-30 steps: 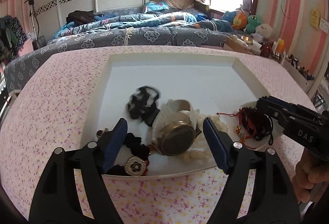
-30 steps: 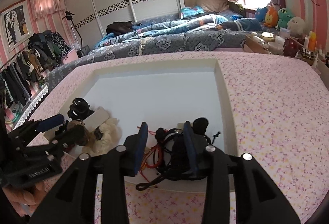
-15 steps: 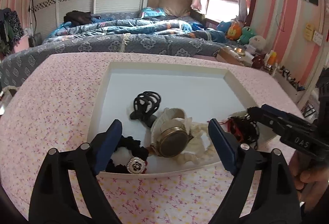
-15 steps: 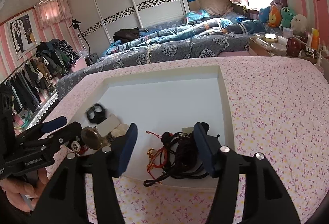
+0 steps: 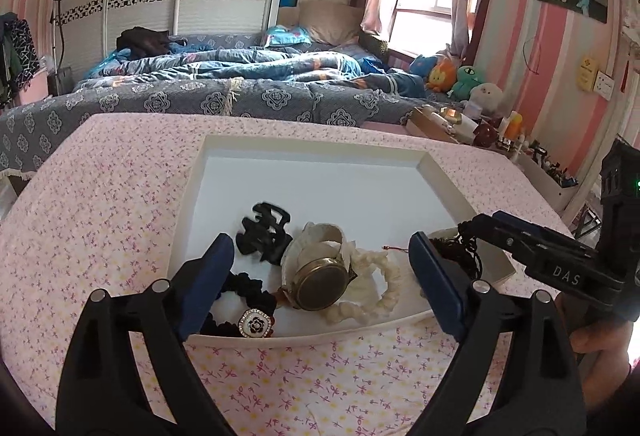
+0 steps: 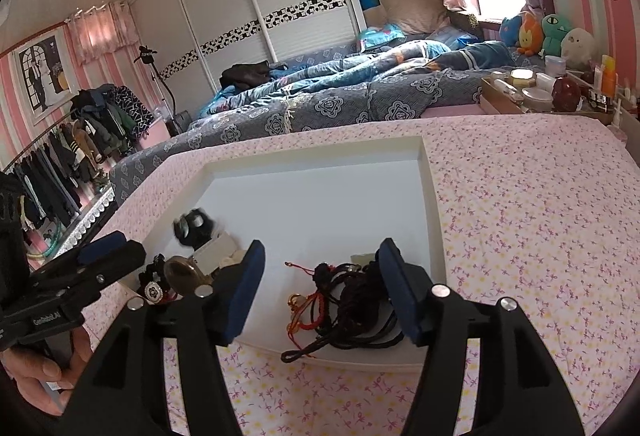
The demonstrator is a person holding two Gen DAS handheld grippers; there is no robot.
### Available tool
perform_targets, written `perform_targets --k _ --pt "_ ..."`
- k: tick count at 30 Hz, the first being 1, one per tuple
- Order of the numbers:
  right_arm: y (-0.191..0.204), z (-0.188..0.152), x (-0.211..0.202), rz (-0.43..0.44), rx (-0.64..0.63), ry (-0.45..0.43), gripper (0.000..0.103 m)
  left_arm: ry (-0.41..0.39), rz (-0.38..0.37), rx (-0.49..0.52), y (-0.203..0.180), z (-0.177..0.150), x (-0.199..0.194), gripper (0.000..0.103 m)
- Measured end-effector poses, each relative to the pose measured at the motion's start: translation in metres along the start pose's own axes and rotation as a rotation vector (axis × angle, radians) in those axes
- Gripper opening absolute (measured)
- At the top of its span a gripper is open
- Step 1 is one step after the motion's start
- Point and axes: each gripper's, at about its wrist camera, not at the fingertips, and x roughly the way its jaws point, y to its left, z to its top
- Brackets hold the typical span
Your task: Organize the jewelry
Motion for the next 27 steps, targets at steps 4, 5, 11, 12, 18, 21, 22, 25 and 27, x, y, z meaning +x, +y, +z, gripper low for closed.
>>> perform_targets --k 4,5,11,12,18,21,22,25,27 --pt "0.0 0.002 -0.002 -0.005 -0.004 0.0 0.06 -0.035 0.024 0.01 0.005 0.009 -0.01 0.088" --pt "0.0 0.001 -0.001 -0.007 -0.006 -0.002 0.06 -0.043 0.027 0.002 0.007 0.012 -0.012 0.089" --pt "0.001 0.008 -0.014 -0.046 -0.038 -0.03 0.06 -0.064 0.08 -0.032 0.028 0.024 -0.035 0.095" --pt "-0.001 0.01 -0.017 -0.047 -0.026 -0.027 0.06 -0.071 0.102 -0.005 0.028 0.024 -0.039 0.096" --pt "-0.001 0.013 -0.043 -0.069 -0.024 -0.025 0.067 -0.088 0.189 0.049 0.037 0.007 -0.067 0.1" --pt "0.004 0.0 -0.059 -0.086 -0.051 -0.018 0.075 -0.088 0.22 0.047 0.041 -0.01 -0.078 0.1" --pt "0.006 -0.006 -0.064 -0.091 -0.062 -0.014 0.075 -0.088 0.225 0.051 0.042 -0.015 -0.082 0.1" --pt "0.014 -0.023 -0.079 -0.103 -0.091 -0.011 0.081 -0.084 0.26 0.079 0.039 -0.034 -0.093 0.1" --pt "0.021 -0.04 -0.092 -0.108 -0.114 -0.019 0.084 -0.076 0.239 0.092 0.036 -0.047 -0.101 0.1"
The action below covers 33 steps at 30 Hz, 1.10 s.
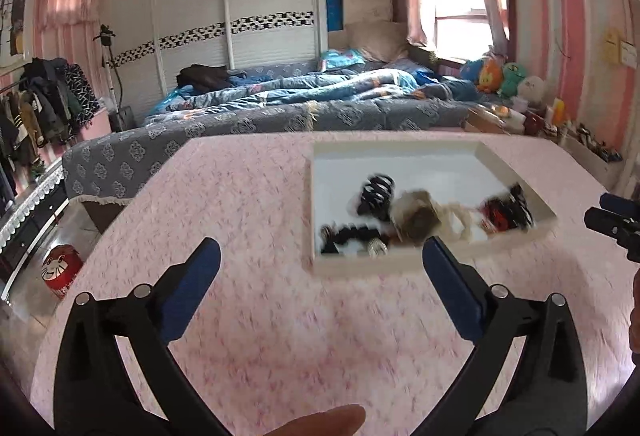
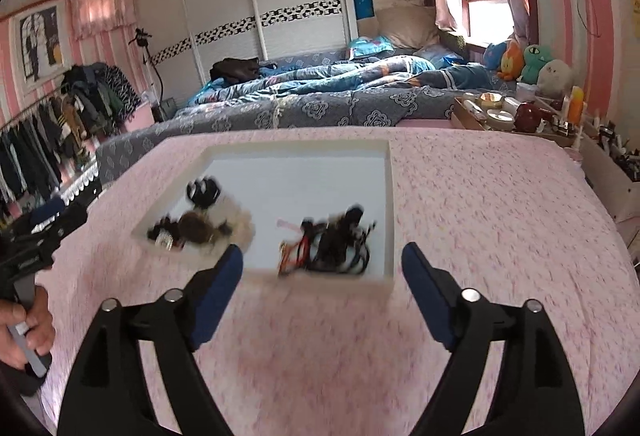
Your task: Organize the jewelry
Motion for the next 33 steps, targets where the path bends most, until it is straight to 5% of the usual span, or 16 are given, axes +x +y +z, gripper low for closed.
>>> perform_targets --k 3,10,17,27,33 --pt "0.008 -0.02 -0.017 -0.015 -0.022 -0.015 0.084 -0.017 -0.039 -0.004 0.0 -0.015 -0.016 0.1" --pt "0.02 -0.049 -0.04 -0.087 -0.031 -0.08 0.084 -0.071 0.001 0.004 -0.007 -0.04 -0.034 0.1" --pt "0.027 -0.061 -0.046 -0.132 -0.065 -0.108 0.084 -0.109 -0.01 -0.045 -0.004 -0.05 -0.033 0.1" --pt "0.025 -0.068 -0.044 -0.145 -0.05 -0.106 0.084 -0.094 0.049 0.03 -0.021 -0.05 -0.03 0.1" --pt "0.016 -0.069 -0.047 -0.148 0.006 -0.119 0.084 -0.089 -0.014 0.035 -0.027 -0.051 -0.03 0.1"
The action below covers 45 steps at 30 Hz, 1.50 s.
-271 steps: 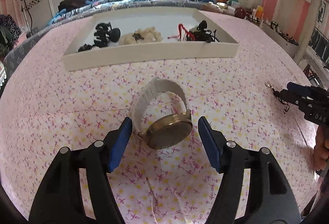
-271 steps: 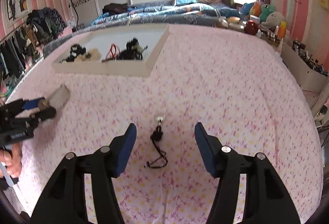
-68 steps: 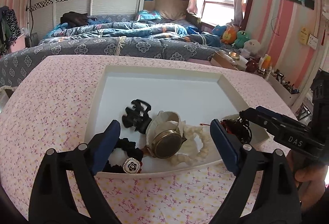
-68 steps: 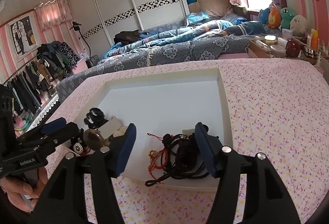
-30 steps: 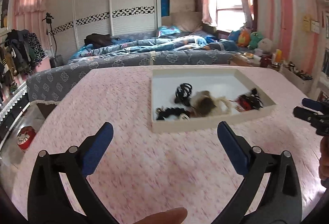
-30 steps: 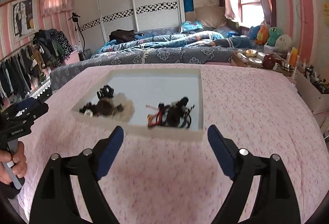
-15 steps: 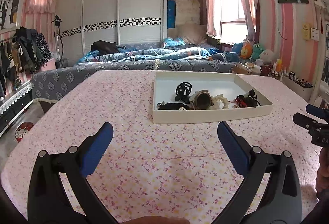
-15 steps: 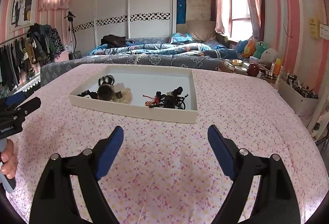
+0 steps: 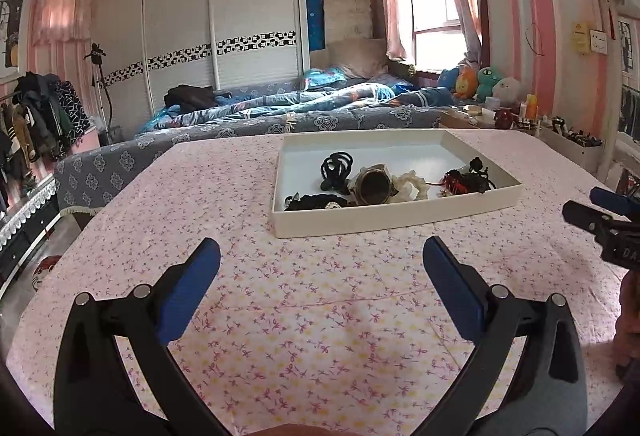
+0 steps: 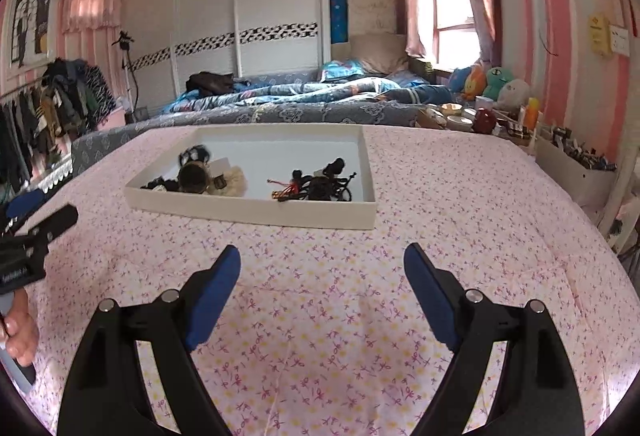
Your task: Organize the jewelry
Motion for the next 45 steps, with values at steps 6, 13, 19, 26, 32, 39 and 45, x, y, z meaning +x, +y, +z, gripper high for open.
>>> perform_targets --k 6,13,19,26,32,39,45 --pt "0.0003 -0.0005 -0.003 -0.002 0.002 -0.015 0.084 0.001 0.018 -0.029 0.0062 -0.0015 0.0004 0.1" --pt "-0.0002 -0.001 -0.0054 -0.002 0.002 -0.024 0.086 0.001 0.021 -0.03 0.0057 -0.0016 0.0016 0.1" --pt "-0.0011 -0.0002 -0.0047 -0.001 0.004 -0.024 0.086 0.01 0.019 -0.039 0.0069 -0.0021 0.003 0.1" --pt "-0.0007 -0.0012 -0.0051 -0.004 0.003 -0.033 0.086 0.007 0.021 -0.041 0.0066 -0.0018 0.0031 0.1" --pt "-0.0003 -0.0022 -0.0058 -0.005 0.002 -0.034 0.086 -0.002 0.026 -0.042 0.0057 -0.0027 0.0013 0.1" --pt "-0.0006 -0.0034 -0.0064 -0.005 0.004 -0.032 0.086 -0.006 0.028 -0.043 0.0057 -0.0025 0.0013 0.1" --pt "-0.0013 -0.0035 -0.007 -0.01 0.006 -0.035 0.088 -0.011 0.03 -0.043 0.005 -0.0025 0.0004 0.1"
